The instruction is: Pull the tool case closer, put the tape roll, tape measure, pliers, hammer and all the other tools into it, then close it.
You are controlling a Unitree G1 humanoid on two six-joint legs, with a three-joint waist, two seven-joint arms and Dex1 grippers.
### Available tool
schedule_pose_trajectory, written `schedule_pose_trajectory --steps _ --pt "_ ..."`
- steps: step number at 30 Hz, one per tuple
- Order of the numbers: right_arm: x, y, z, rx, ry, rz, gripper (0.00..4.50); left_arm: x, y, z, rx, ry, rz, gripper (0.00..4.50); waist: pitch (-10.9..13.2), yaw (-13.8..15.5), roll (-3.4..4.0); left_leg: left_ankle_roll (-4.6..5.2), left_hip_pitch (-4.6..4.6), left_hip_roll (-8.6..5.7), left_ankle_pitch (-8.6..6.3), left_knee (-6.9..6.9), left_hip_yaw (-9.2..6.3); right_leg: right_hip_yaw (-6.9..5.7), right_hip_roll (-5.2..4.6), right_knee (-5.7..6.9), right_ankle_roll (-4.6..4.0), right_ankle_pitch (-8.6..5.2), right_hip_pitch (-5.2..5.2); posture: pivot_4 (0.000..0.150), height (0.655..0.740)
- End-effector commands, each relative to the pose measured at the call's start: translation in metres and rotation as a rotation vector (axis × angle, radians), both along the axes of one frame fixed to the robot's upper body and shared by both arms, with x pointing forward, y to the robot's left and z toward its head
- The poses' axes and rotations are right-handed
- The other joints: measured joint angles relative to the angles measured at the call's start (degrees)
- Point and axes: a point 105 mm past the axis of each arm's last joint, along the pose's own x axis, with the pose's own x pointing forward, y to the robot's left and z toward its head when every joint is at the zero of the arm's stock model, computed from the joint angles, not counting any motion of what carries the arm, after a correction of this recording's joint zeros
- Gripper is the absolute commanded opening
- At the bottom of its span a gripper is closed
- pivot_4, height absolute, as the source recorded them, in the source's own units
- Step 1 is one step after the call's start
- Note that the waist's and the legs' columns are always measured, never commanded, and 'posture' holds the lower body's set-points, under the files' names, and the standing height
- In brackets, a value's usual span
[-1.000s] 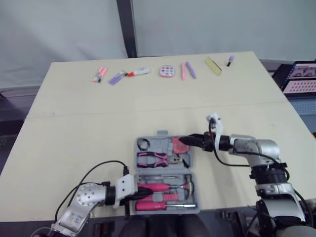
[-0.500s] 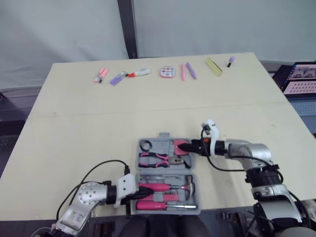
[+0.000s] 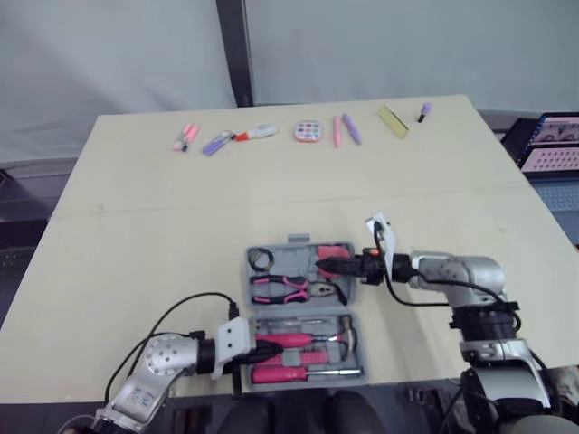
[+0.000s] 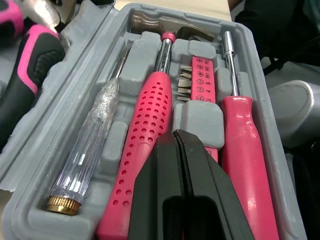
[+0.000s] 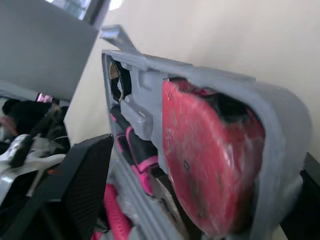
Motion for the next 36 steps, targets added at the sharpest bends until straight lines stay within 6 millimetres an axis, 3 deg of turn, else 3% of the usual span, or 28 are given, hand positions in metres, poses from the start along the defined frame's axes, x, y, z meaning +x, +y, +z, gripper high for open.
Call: schedule_pose_trajectory --steps 1,3,6,10,12,16,20,23,27,30,36 --pt "-0.024 0.003 0.023 0.002 -0.086 0.127 4.45 0.009 0.017 -0.010 0.065 0.034 0.128 0.00 0.0 0.4 0.00 0.00 -0.03 0.00 0.00 0.00 0.00 0.00 0.00 -0.02 0.00 0.00 -0.02 0.150 0.7400" --pt "-0.039 -0.002 0.027 -0.051 -0.117 0.175 4.45 0.013 0.020 0.003 0.036 0.019 0.165 0.00 0.0 0.7 -0.02 0.00 -0.06 0.01 0.00 0.00 0.01 0.00 0.01 -0.05 0.00 0.00 -0.04 0.150 0.7400" --pt "-0.074 -0.011 0.032 -0.162 -0.177 0.302 4.45 0.016 0.033 0.039 -0.035 -0.003 0.260 0.00 0.1 1.1 -0.16 0.00 -0.21 0.03 0.00 0.01 0.02 0.03 0.02 -0.06 0.00 0.00 -0.18 0.150 0.7400" --pt "-0.104 -0.019 0.033 -0.244 -0.209 0.395 4.45 0.010 0.058 0.062 -0.067 0.027 0.388 0.00 0.3 1.1 -0.37 0.00 -0.37 0.08 0.00 0.03 0.06 0.02 0.05 -0.16 0.00 0.00 -0.28 0.150 0.7400" --pt "-0.115 -0.023 0.031 -0.279 -0.218 0.426 4.45 0.005 0.069 0.067 -0.066 0.049 0.439 0.00 0.3 1.1 -0.44 0.02 -0.37 0.06 -0.01 0.00 0.12 0.02 0.04 -0.19 0.00 0.00 -0.26 0.150 0.7400" --pt "-0.148 -0.023 0.024 -0.348 -0.246 0.513 4.45 -0.013 0.125 0.060 0.018 0.098 0.617 0.00 0.5 1.2 -0.74 0.03 -0.36 0.13 -0.01 -0.10 0.12 -0.02 0.08 -0.39 0.00 0.00 -0.24 0.150 0.7400" --pt "-0.163 -0.030 0.013 -0.429 -0.251 0.525 4.45 -0.018 0.150 0.063 -0.028 0.155 0.674 0.00 0.6 2.3 -0.75 -0.01 -0.32 0.19 0.01 0.02 0.18 -0.09 0.10 -0.81 0.02 0.01 0.05 0.150 0.7400" --pt "-0.163 -0.047 0.007 -0.487 -0.292 0.486 4.45 -0.018 0.157 0.072 -0.054 0.175 0.632 0.00 0.6 3.2 -0.92 0.03 -0.23 0.14 -0.02 0.04 -0.02 -0.16 0.06 -1.01 0.03 0.01 0.31 0.150 0.7400" --pt "-0.144 -0.062 0.008 -0.511 -0.474 0.329 4.45 -0.012 0.149 0.074 0.032 0.116 0.550 0.00 0.7 3.5 -0.97 0.04 -0.07 0.14 -0.03 0.01 -0.02 -0.17 0.06 -1.13 0.05 0.02 0.52 0.150 0.7400" --pt "-0.139 -0.067 0.002 -0.510 -0.520 0.271 4.45 0.000 0.137 0.074 0.032 0.040 0.530 0.00 0.7 3.3 -0.88 0.04 0.00 0.13 -0.03 -0.06 0.03 -0.13 0.06 -1.12 0.07 0.04 0.55 0.150 0.7400" --pt "-0.136 -0.070 -0.005 -0.511 -0.529 0.240 4.45 0.005 0.121 0.073 -0.010 0.027 0.512 0.00 0.7 2.2 -0.88 0.03 0.02 0.17 -0.03 -0.11 0.05 -0.14 0.13 -1.04 0.07 0.04 0.51 0.150 0.7400"
